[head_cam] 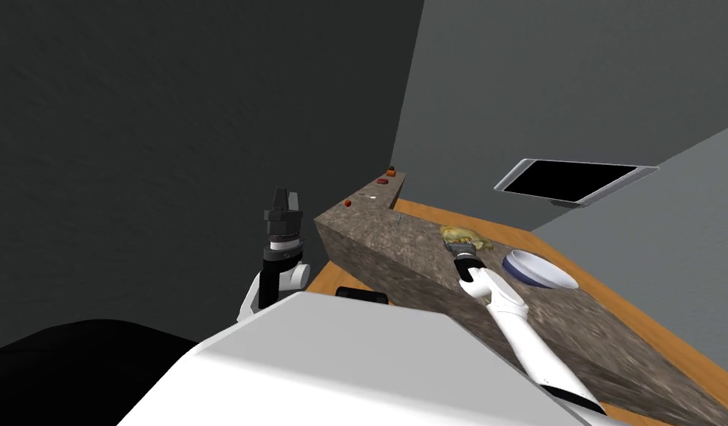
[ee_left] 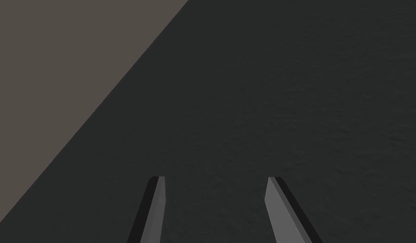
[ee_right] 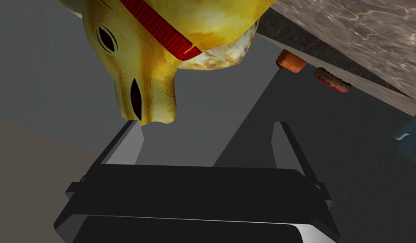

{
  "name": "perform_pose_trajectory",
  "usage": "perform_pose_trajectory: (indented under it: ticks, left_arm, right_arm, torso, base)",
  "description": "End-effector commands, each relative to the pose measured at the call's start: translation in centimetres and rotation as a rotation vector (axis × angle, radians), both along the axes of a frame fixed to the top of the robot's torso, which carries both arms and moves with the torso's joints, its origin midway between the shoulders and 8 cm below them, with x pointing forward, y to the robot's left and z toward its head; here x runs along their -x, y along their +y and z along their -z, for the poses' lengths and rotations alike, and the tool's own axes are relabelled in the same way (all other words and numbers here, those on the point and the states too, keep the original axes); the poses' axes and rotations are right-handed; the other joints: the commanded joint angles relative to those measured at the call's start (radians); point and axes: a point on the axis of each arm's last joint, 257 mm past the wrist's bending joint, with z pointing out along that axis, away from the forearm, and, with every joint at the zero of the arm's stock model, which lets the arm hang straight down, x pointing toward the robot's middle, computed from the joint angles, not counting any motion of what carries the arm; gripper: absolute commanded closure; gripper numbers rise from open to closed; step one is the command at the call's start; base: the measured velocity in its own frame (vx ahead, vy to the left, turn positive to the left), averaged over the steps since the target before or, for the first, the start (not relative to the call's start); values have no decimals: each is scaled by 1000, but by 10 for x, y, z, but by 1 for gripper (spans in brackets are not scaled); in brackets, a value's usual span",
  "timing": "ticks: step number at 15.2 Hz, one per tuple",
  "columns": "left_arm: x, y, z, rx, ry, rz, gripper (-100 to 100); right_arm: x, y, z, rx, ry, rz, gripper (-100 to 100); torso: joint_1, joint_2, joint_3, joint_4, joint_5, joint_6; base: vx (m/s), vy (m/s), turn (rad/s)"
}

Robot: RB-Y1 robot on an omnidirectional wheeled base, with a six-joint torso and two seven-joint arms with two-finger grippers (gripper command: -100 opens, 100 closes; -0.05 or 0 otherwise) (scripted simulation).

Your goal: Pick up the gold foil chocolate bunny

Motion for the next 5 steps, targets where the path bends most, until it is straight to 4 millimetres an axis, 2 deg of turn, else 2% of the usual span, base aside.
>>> perform_pose_trajectory:
  ticks: [1,2,3,4,5]
  left_arm:
    - [0,0,0,0,0,0,0]
    - [0,0,0,0,0,0,0]
    - [0,0,0,0,0,0,0]
    - [0,0,0,0,0,0,0]
    - [0,0,0,0,0,0,0]
  right_arm:
    - [-2,-11,-2,6,4,27,-100]
    - [-2,-17,-3,10,6,41,-100]
    - [-1,-9,0,4,5,21,-100]
    - [0,-2,0,1,1,4,100]
    - [-1,-8,0,4,4,19,100]
  torso:
    - [0,0,0,0,0,0]
    - [1,-1,-1,0,0,-1]
    - [0,-2,-1,0,1,-2]
    - [1,-4,-2,0,1,-1]
    - [2,-5,-3,-1,1,0]
  base:
    - [-22,-34,171]
    - [-42,-45,173]
    - [-24,-29,65]
    - [10,5,-150]
    - [12,15,-95]
